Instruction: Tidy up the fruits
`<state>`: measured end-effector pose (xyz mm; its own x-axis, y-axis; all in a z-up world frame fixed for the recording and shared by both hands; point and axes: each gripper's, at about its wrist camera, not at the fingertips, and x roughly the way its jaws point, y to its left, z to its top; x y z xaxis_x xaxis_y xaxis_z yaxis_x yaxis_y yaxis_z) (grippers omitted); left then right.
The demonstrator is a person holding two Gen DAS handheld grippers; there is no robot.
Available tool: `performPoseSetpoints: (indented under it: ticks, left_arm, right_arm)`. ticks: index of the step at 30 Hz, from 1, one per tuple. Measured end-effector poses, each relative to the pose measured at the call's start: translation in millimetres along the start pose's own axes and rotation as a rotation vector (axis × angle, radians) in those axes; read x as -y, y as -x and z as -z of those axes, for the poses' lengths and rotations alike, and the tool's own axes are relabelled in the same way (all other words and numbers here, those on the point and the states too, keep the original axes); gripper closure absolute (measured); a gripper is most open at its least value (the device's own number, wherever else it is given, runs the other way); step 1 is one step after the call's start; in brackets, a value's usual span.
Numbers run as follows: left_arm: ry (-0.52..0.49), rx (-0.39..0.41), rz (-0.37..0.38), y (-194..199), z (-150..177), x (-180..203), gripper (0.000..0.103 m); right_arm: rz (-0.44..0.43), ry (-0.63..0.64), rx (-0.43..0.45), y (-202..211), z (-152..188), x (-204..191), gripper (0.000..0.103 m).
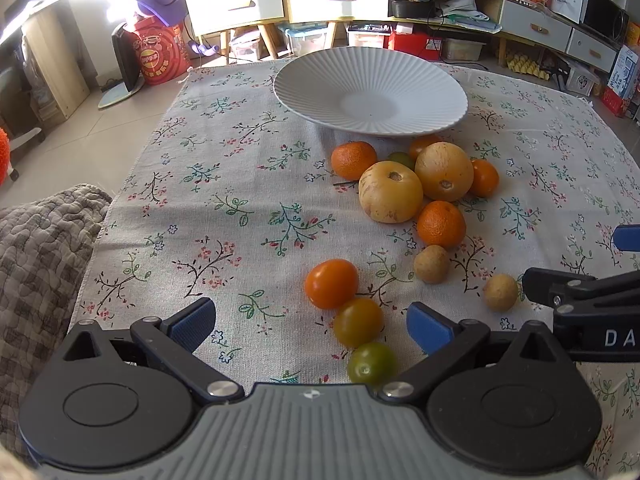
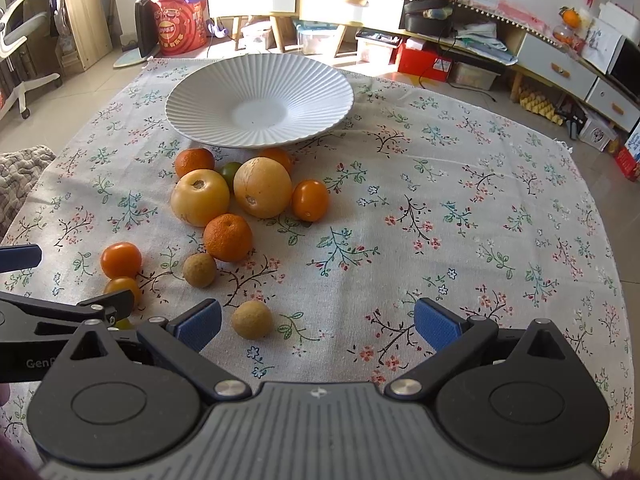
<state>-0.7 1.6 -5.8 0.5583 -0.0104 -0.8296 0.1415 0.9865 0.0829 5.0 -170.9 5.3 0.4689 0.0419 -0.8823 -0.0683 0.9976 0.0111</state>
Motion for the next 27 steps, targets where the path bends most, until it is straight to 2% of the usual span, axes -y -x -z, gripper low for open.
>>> performPoseSetpoints:
  ticks: [27]
  left_arm:
    - [-0.01, 0.02, -0.022, 0.7, -3.6, -1.4, 0.002]
  right_arm:
    - [0.028, 0.005, 0.034, 0.1, -4.1, 1.1, 0.0]
